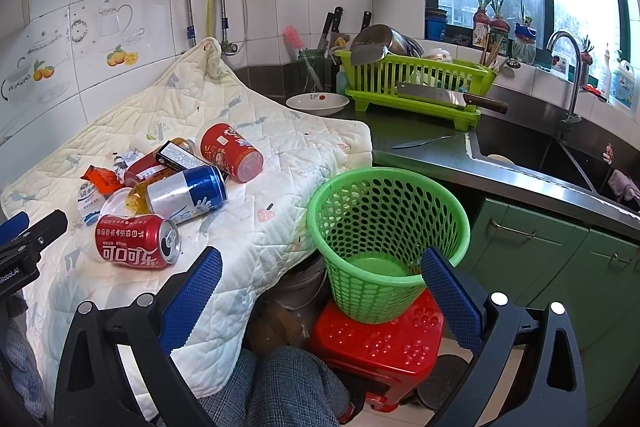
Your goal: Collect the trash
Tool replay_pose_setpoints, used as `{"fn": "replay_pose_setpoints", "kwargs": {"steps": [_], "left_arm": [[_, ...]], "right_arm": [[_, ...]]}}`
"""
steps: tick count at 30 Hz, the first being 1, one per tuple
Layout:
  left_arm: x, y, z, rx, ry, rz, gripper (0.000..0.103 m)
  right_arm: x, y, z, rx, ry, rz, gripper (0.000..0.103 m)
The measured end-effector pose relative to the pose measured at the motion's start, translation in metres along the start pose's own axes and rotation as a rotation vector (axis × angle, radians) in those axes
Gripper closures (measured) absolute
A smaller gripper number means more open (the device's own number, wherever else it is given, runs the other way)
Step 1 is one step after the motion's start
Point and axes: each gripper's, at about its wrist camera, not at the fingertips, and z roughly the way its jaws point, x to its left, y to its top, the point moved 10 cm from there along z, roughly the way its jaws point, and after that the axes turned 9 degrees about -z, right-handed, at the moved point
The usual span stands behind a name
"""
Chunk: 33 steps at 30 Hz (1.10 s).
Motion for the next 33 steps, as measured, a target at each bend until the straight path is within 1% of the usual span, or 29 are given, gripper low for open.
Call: {"fn": "replay_pose_setpoints", "kwargs": {"steps": [33], "left_arm": [[0.0033, -0.0002, 0.0013, 0.003, -0.003, -0.006, 0.005]], "right_arm": [[0.0014, -0.0017, 0.0029, 0.006, 0.003, 0.000, 0.007]]}}
